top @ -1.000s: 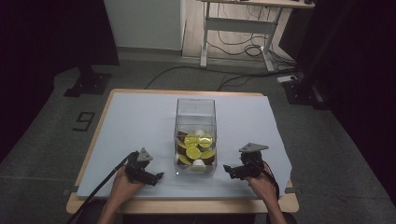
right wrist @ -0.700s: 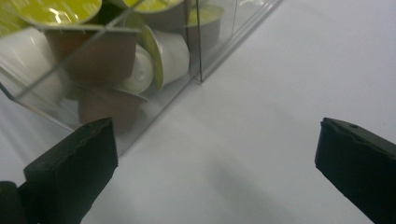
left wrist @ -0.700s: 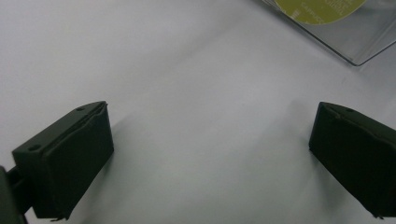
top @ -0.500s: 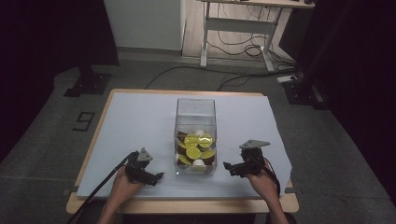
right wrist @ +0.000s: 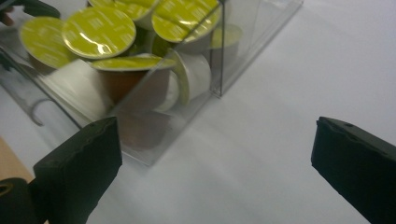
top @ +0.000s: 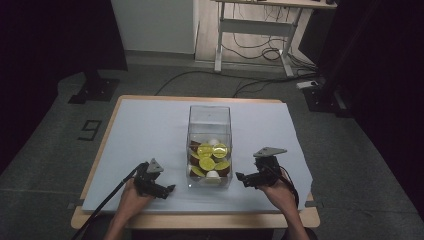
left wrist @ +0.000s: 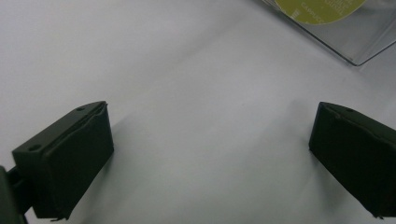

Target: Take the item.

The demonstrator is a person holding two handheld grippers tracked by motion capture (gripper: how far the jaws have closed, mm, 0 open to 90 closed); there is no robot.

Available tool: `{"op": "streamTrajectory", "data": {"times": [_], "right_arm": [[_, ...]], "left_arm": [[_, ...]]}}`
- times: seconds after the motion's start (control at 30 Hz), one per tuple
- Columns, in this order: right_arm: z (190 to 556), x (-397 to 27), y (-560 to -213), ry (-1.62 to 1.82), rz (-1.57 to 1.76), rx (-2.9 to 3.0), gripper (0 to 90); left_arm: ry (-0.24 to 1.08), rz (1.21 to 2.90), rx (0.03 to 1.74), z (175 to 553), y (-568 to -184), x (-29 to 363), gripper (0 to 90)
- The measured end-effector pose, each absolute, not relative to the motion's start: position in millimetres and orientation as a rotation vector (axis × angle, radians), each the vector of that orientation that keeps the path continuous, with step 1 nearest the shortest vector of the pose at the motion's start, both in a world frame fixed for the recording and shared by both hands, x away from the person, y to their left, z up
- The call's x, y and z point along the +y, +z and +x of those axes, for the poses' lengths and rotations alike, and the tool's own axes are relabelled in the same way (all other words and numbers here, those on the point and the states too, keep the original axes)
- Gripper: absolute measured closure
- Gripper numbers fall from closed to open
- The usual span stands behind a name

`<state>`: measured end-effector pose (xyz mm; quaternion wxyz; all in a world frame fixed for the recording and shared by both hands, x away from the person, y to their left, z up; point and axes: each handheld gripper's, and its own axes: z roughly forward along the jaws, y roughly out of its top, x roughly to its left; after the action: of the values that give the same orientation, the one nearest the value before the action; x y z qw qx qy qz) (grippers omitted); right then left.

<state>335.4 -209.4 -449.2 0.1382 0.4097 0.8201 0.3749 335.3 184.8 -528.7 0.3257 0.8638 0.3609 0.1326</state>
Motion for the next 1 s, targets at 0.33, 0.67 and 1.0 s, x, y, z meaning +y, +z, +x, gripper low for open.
{"op": "streamTrajectory", "data": {"times": [0.33,0.67,1.0], "right_arm": [[332,-203,-435,1.131,1.11,2.363,5.8],[336,-178,-425,1.13,1.032,2.407,8.6],[341,-149,-418,1.131,0.97,2.451,13.3]], "left_arm": [[0.347,2.265,0.945,335,-529,185,0.0],[0.348,2.264,0.945,335,-529,185,0.0],[0.348,2.264,0.945,335,-529,185,0.0]]}}
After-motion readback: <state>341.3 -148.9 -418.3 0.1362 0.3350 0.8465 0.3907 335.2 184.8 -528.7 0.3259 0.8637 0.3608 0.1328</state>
